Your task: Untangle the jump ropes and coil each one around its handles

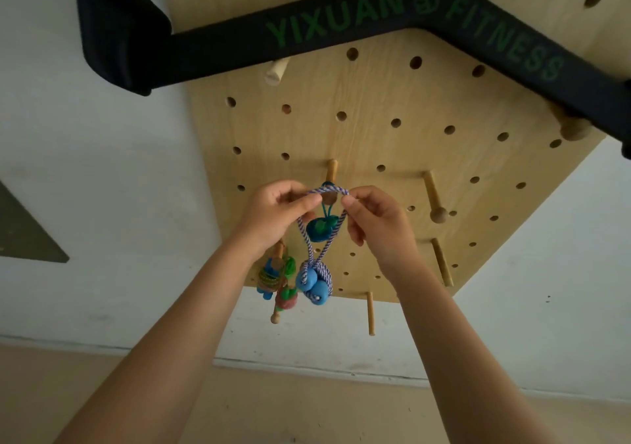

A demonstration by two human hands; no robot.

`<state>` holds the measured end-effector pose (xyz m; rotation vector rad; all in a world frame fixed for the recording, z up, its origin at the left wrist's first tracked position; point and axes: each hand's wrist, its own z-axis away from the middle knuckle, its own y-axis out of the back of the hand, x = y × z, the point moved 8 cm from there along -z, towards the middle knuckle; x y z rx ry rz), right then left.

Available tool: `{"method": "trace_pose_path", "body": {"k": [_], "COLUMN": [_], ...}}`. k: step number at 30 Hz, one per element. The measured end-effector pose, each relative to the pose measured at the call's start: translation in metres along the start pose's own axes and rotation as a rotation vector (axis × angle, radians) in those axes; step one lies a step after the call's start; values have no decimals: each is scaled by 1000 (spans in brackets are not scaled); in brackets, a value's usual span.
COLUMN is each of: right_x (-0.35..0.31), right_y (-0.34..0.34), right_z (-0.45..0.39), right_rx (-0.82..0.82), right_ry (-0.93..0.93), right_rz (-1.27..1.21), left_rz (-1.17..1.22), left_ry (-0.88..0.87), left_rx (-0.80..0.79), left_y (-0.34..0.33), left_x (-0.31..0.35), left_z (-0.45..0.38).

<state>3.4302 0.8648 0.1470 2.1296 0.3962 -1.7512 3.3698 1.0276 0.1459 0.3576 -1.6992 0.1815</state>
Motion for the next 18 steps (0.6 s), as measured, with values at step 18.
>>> {"method": "trace_pose_path", "body": {"k": [18], "right_x": [-6], "right_y": [-5], "right_z": [-19], "right_rx": [79], "right_ry": [-108], "right_rz": [16], "left_rz": [-7], "left_ry": [42], "left_rx": [114], "left_y": [7], "left_x": [-2], "left_z": [-12]}}
